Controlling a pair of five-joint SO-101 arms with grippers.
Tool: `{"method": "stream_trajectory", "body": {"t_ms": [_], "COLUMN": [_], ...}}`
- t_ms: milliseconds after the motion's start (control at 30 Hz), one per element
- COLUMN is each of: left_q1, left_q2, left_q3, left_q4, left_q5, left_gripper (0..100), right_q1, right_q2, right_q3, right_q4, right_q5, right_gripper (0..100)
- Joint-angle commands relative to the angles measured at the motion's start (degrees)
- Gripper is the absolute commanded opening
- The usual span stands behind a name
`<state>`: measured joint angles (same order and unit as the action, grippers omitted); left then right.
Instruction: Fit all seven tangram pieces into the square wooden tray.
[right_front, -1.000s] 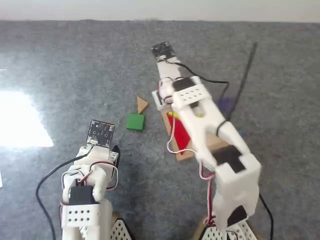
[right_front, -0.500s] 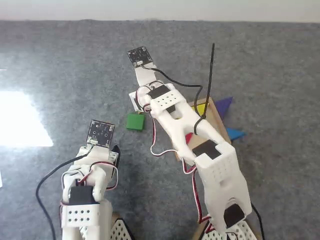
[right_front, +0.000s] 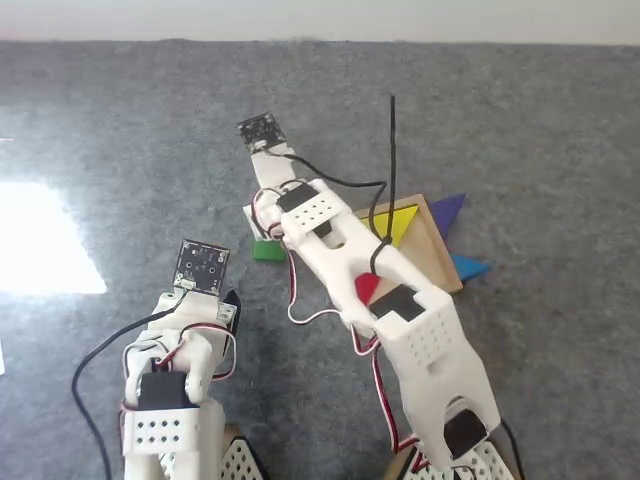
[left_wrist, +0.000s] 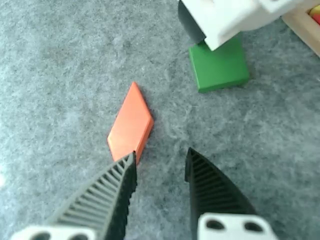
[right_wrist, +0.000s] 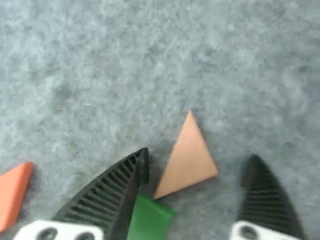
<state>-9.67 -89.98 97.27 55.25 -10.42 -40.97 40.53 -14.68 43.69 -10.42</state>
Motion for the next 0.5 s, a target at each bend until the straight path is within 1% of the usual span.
{"method": "stream_trajectory", "body": {"t_ms": [0,100,300,400,467], "left_q1": [-0.35,-0.35,-0.35,-0.35,-0.35], "left_q2": [-0.97,-0.97,-0.97,-0.97,-0.97], "left_q3": [-0.48,-0.48,-0.48,-0.48,-0.48], "left_q4": [0.00,0.00,0.00,0.00,0.00], "left_q5": [-0.70,-0.70,-0.70,-0.70,-0.70], "left_gripper": [15,15,15,15,15], "right_q1": [-0.22,-0.22,0.92,4.18,7.34], "right_q2": [-0.40,-0.40,-0.57,-2.15,-4.79], "right_q3": [-3.16,-3.16,-2.99,-3.87,-5.19], "right_q4": [0.31,0.31,0.92,4.44,9.19], "right_q5": [-0.62,-0.53,-0.26,0.44,3.08], "right_gripper": [9.1,2.6,2.0,2.0,2.0]}}
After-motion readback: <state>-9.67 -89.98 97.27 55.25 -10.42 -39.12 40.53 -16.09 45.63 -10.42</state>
